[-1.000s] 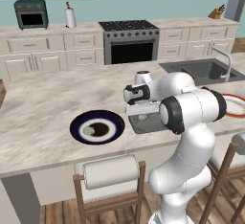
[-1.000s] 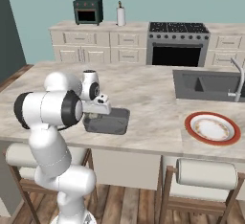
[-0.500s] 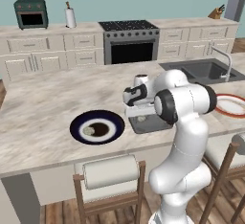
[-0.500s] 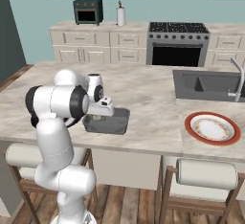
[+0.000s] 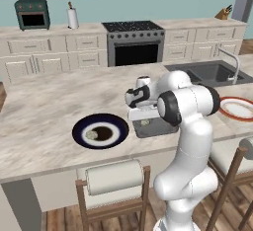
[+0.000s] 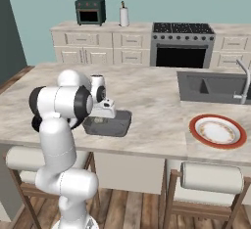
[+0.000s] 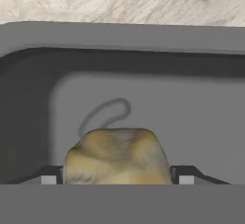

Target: Place two dumplings into each of the tupperware containers and then place the containers in the fridge.

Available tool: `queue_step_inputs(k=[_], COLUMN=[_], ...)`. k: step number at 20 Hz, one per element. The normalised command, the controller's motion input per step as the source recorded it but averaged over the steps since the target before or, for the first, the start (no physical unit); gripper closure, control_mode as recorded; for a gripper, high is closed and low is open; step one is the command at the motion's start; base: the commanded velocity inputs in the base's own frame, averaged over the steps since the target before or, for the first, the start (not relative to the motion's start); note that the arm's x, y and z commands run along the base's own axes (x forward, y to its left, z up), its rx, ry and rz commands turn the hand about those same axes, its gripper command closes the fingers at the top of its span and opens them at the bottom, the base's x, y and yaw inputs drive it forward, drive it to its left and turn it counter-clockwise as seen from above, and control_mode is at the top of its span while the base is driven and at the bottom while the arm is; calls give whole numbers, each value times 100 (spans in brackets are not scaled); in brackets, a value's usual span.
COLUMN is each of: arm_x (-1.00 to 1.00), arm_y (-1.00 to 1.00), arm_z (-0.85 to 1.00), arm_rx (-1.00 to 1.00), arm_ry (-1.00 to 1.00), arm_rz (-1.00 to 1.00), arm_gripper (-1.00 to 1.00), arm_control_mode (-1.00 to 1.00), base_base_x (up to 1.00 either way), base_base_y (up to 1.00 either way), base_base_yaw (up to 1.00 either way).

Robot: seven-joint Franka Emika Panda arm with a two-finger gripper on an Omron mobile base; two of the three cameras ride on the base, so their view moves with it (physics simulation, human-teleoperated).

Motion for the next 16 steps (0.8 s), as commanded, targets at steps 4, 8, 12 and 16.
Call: queue_step_inputs(k=[4,8,12,16], arm_x=[-5,-23,-31,-14], arm_y=[0,14,25,54], arm_z=[0,14,53,67], arm_rx=[0,0,0,0], arm_ry=[1,0,1,11], arm_rz=[0,0,-1,-1], arm_gripper=[-100,-100,-100,-100], arm_control_mode=[-100,-100,-100,-100], base_base_x=[0,0,0,0], base_base_y=[0,0,0,0], base_base_yaw=[0,0,0,0])
